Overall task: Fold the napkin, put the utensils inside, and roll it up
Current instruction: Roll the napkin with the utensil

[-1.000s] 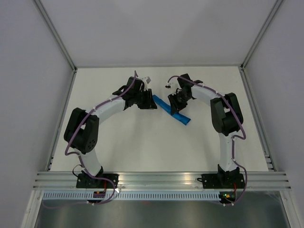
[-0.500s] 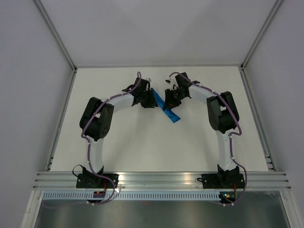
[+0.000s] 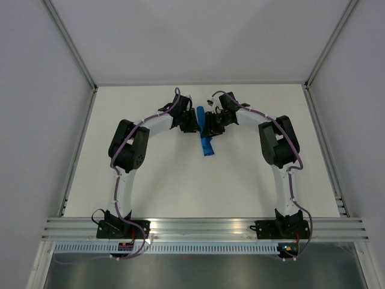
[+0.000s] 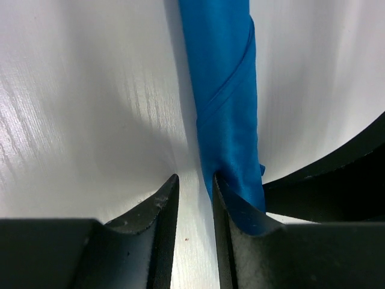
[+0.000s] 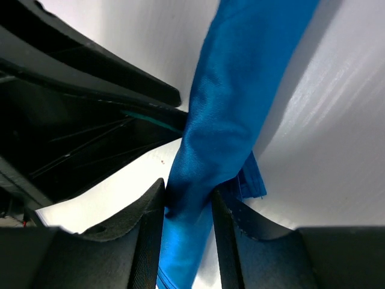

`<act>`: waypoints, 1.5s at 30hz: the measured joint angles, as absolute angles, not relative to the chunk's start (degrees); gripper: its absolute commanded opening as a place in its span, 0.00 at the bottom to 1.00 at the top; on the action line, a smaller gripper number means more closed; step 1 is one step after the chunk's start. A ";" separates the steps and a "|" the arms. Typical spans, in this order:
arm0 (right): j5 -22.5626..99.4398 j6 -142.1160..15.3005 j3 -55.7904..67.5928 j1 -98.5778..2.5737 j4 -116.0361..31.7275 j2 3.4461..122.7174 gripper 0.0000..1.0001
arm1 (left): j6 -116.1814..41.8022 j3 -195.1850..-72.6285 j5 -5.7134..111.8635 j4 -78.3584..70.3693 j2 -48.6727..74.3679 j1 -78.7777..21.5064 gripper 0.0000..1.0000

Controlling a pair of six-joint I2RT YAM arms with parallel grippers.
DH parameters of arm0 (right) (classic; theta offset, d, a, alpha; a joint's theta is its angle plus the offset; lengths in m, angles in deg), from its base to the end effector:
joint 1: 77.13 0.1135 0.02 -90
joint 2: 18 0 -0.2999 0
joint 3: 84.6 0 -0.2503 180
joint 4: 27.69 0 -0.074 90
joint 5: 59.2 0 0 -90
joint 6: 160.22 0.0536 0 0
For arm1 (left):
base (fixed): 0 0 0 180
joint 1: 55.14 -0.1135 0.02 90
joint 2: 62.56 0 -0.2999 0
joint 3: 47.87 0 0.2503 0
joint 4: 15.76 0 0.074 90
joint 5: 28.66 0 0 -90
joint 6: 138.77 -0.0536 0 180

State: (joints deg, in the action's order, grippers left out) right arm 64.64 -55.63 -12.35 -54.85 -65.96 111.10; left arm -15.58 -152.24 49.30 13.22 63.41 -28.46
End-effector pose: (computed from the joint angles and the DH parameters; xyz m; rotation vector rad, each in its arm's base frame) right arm 0.4534 0.2180 0.1529 -0.3967 2.6334 0.9938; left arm 0.4499 -0.2386 0.1664 -0.0488 2.5618 -0.6917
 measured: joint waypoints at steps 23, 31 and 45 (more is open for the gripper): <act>70.85 -55.63 -12.92 -54.61 -68.13 111.86 0.52 | -15.60 -156.08 49.19 16.24 65.34 -28.48 0.35; 71.33 -57.47 -13.58 -55.57 -72.30 111.86 0.50 | -15.60 -156.06 49.19 16.09 65.34 -28.26 0.34; 70.96 -59.70 -13.88 -57.12 -77.07 111.86 0.29 | -15.58 -154.66 49.19 14.23 64.88 -28.26 0.34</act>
